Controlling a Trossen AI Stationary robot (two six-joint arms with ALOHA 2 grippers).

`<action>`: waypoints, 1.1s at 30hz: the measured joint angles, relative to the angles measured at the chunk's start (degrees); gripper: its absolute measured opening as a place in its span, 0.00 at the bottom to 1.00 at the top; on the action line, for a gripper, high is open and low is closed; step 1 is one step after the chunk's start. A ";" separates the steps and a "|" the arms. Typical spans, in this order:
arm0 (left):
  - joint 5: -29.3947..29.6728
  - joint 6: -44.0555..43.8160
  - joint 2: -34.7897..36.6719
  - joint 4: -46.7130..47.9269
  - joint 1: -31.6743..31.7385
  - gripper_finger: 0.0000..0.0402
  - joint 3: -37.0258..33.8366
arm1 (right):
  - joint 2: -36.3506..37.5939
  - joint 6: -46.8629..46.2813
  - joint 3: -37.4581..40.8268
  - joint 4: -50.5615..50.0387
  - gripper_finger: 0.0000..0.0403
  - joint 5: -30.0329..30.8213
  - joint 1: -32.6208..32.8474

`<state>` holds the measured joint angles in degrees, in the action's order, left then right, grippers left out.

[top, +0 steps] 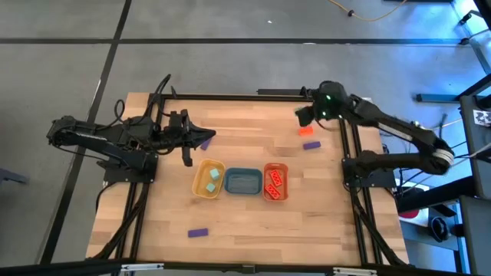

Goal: Sort & place blocks by color
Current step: Put the blue block into the yellow bin

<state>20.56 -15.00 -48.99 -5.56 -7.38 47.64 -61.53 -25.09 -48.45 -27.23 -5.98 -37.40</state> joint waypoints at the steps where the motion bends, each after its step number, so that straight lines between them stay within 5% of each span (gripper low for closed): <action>1: 0.00 -0.16 0.00 0.10 0.02 0.00 0.00 | 2.05 -0.11 0.00 1.14 0.33 -0.18 2.64; 7: 0.03 -1.48 -0.02 0.66 0.02 0.00 0.00 | 9.39 -0.79 0.00 12.51 0.33 1.12 19.26; 16: -0.26 -2.64 -0.02 0.89 0.02 0.00 0.00 | 8.02 4.50 -0.02 28.24 0.33 9.82 39.03; 33: -0.26 -2.62 -0.02 0.94 0.01 0.00 0.00 | 7.16 6.09 -0.02 30.97 0.33 13.03 42.35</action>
<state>20.29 -17.63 -49.01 -4.62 -7.37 47.64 -54.37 -19.00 -48.47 3.75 7.05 4.95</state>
